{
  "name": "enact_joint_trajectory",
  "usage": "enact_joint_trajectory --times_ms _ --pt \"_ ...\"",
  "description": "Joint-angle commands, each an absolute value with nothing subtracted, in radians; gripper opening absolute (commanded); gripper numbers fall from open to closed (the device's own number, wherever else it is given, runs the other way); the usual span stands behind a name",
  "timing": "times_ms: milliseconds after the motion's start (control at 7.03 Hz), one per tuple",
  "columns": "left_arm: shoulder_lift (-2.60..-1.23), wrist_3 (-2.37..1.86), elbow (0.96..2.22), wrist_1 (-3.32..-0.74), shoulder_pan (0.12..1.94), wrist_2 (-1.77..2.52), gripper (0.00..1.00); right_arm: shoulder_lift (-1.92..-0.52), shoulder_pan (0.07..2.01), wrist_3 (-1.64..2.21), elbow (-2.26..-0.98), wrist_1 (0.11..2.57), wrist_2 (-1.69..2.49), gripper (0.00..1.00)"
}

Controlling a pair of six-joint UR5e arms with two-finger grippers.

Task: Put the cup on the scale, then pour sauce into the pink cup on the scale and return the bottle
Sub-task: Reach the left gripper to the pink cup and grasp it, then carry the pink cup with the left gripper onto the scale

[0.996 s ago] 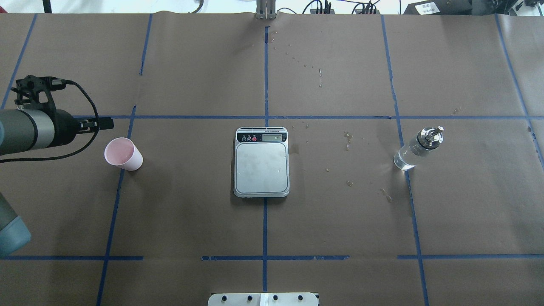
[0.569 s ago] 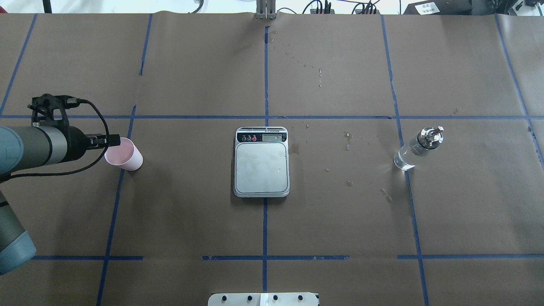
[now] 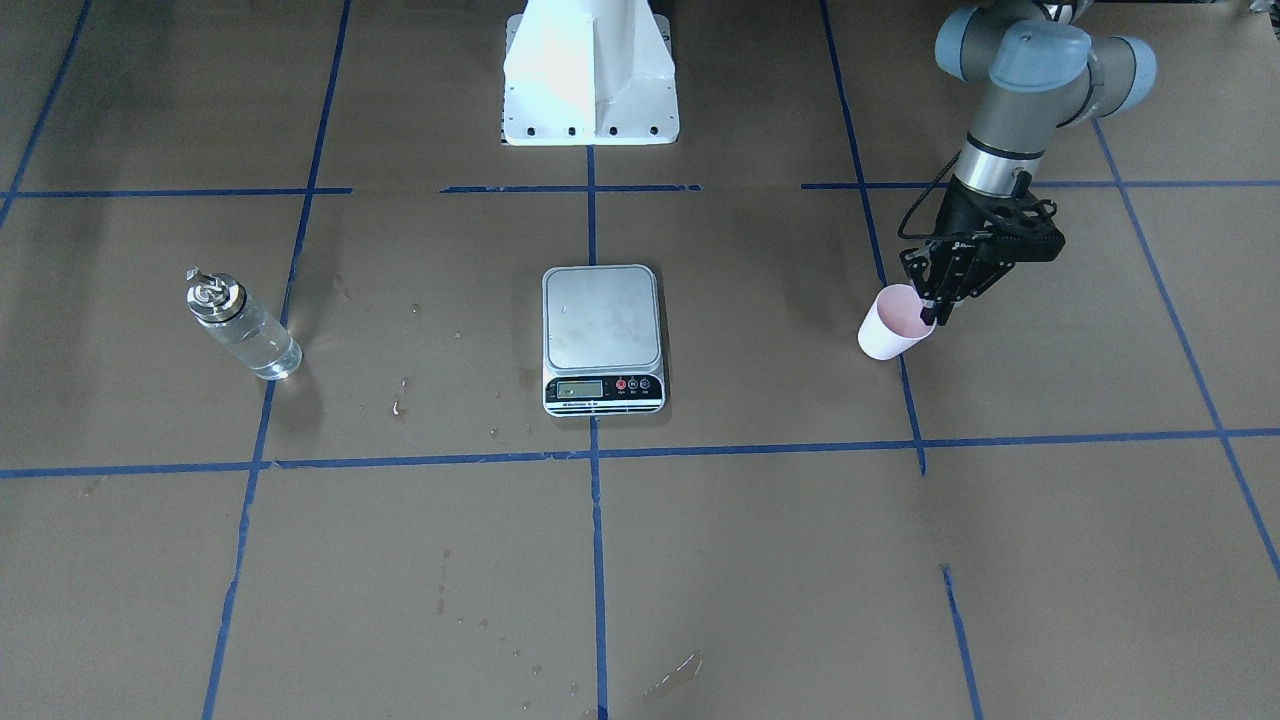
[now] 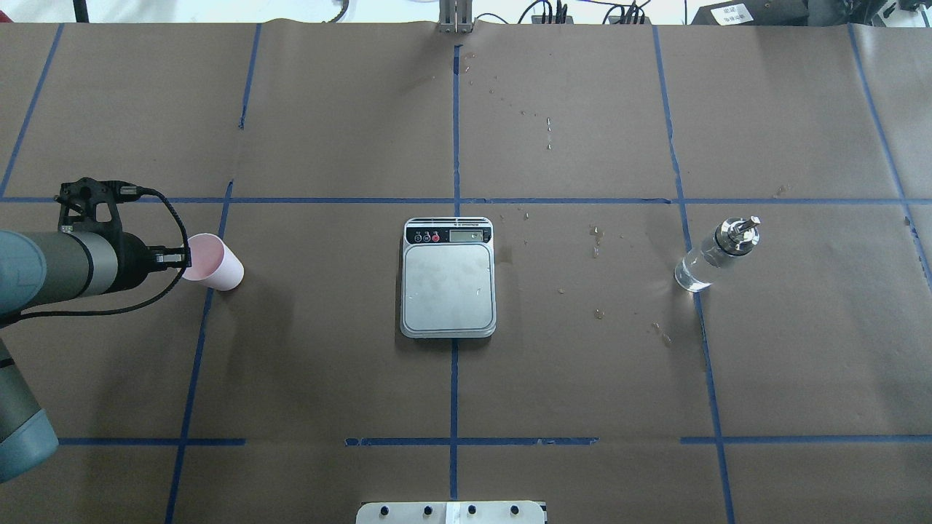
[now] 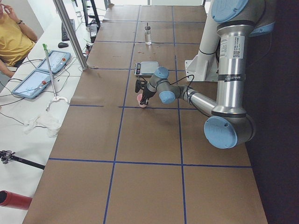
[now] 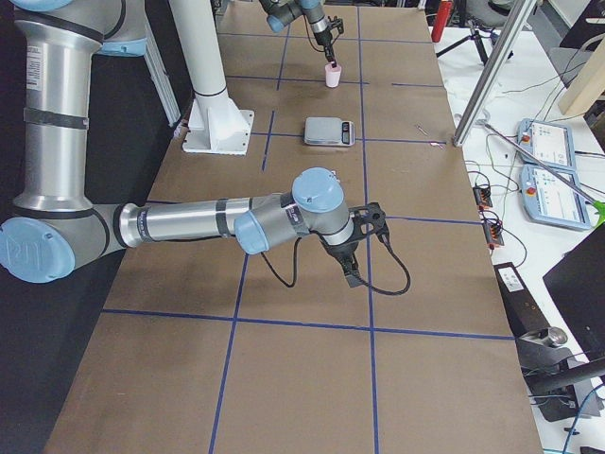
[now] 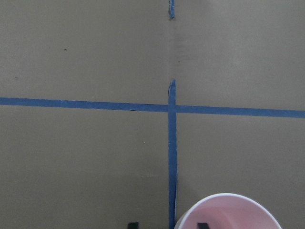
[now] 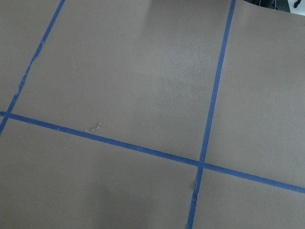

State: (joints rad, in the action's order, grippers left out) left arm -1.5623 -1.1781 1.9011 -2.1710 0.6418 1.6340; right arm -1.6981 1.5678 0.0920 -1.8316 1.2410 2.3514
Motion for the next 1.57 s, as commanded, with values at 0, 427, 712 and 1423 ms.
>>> enact_joint_trajectory --times_ms 0,427,712,1423 --pt "-1.562 -1.17 1.933 -2.171 0.641 1.638 0.0 -1.698 1.568 0.092 -1.832 1.241 2.352 1.0" --pt "-1.719 -1.186 2.059 -1.9 0.637 1.638 0.0 -1.7 1.568 0.091 -1.833 1.241 2.358 1.0" --pt "-1.964 -1.273 2.043 -1.651 0.574 1.631 0.0 -1.703 1.568 0.091 -1.833 1.241 2.379 1.0" --pt "-2.255 -1.413 1.786 -1.621 0.454 1.47 0.0 -1.706 1.568 0.092 -1.836 1.241 2.39 1.0"
